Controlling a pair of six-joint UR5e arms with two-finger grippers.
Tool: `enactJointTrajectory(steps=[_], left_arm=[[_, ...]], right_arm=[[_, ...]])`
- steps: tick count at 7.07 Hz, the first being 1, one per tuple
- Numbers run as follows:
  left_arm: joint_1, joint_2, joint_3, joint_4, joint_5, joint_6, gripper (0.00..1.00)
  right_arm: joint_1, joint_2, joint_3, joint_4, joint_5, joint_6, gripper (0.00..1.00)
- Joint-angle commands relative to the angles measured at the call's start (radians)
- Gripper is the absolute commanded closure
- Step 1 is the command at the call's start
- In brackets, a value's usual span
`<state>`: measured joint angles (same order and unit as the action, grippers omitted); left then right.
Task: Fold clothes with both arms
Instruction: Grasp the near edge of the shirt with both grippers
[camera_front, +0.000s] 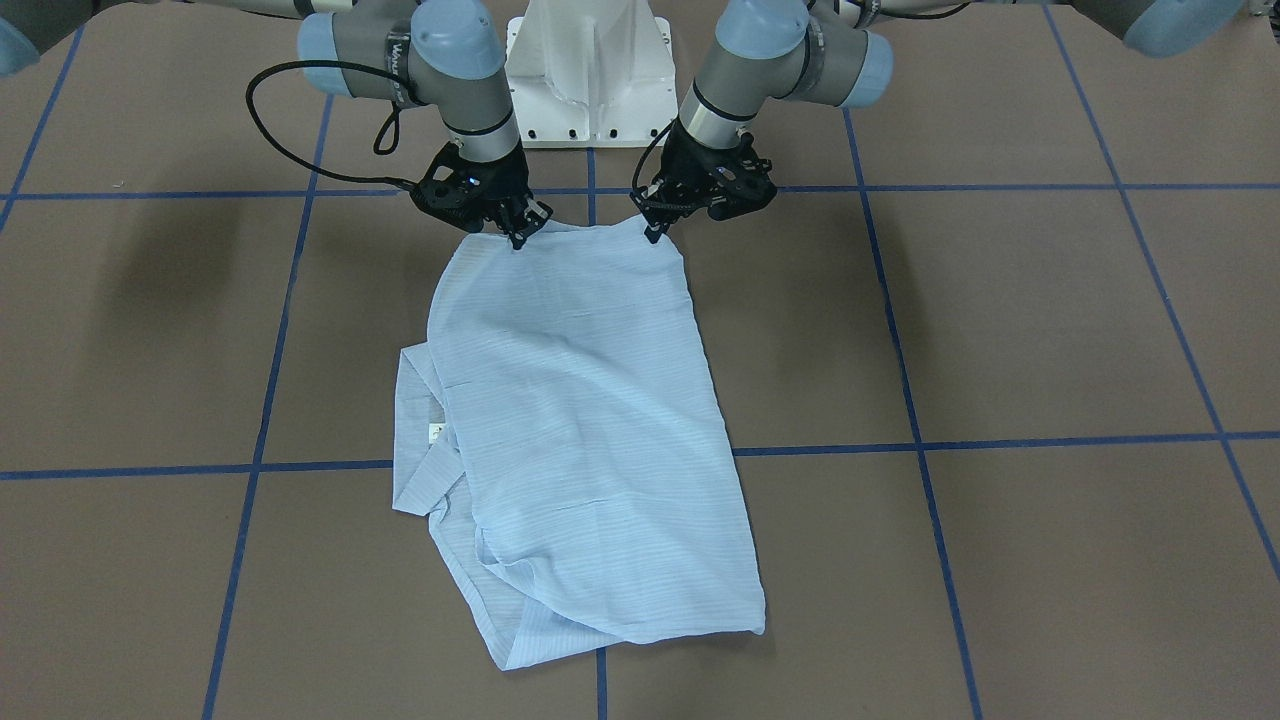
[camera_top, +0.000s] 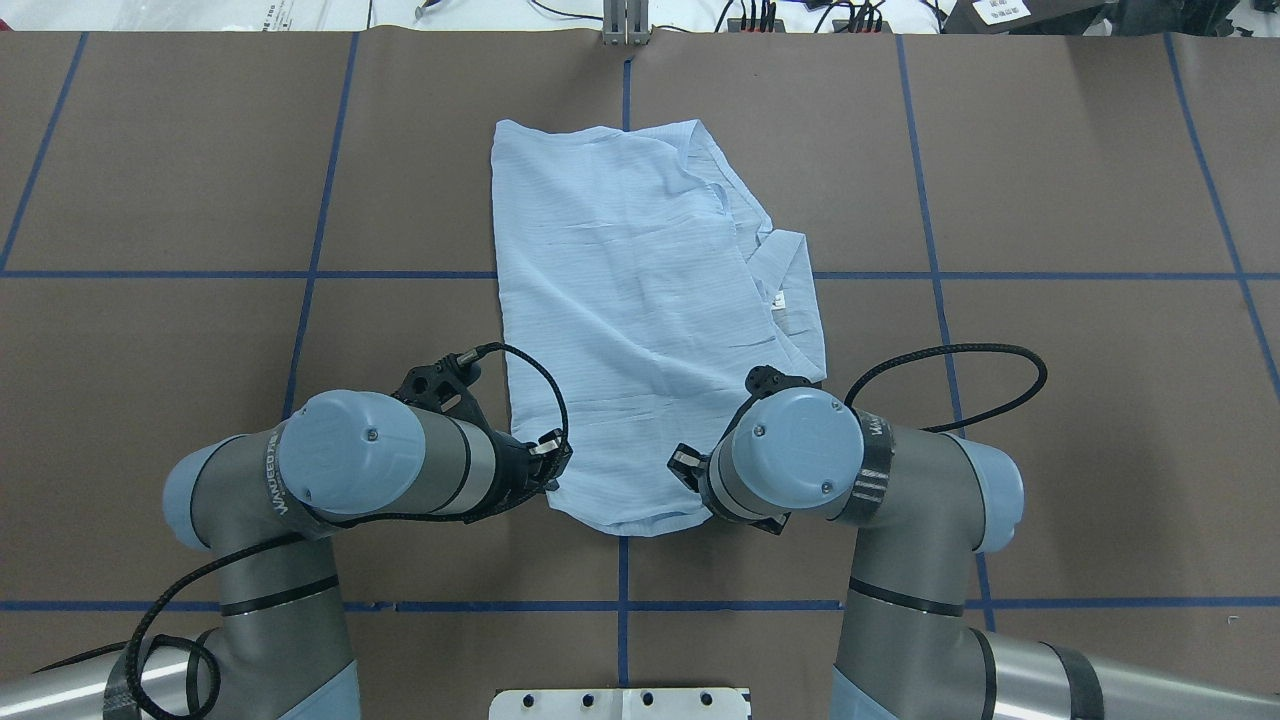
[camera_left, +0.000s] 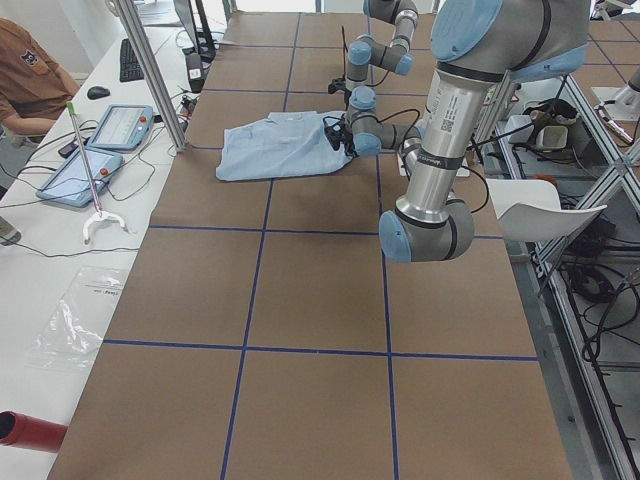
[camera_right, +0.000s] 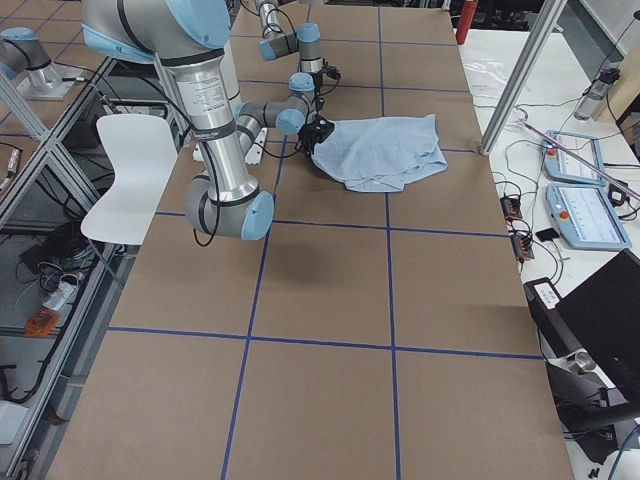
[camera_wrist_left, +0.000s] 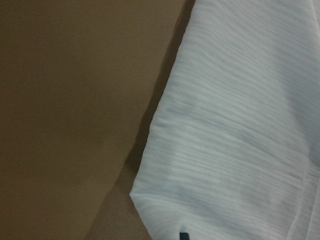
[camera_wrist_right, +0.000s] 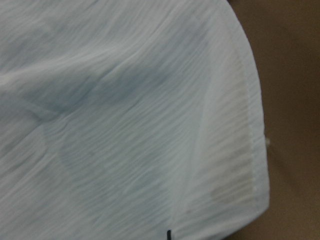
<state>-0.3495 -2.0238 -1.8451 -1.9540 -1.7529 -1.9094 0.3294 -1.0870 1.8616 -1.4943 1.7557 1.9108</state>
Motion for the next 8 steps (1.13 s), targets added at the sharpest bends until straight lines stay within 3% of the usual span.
enactJointTrajectory(steps=[1, 3, 5, 6, 8], left_arm=[[0.000, 0.011, -0.055, 0.003, -0.003, 0.000, 1.00], [0.007, 0.020, -0.187, 0.106, -0.062, -0.008, 1.00], [0.024, 0.017, -0.268, 0.173, -0.069, -0.013, 1.00], [0.049, 0.019, -0.302, 0.175, -0.092, -0.014, 1.00], [0.104, 0.033, -0.455, 0.316, -0.099, -0.062, 1.00]], right_arm=[[0.008, -0.014, 0.072, 0.000, 0.010, -0.004, 1.00], [0.011, -0.110, 0.236, 0.002, 0.088, -0.007, 1.00], [0.001, -0.106, 0.289, -0.001, 0.132, -0.001, 1.00], [0.000, -0.109, 0.327, -0.003, 0.210, 0.002, 1.00], [0.011, -0.116, 0.384, -0.006, 0.300, 0.002, 1.00]])
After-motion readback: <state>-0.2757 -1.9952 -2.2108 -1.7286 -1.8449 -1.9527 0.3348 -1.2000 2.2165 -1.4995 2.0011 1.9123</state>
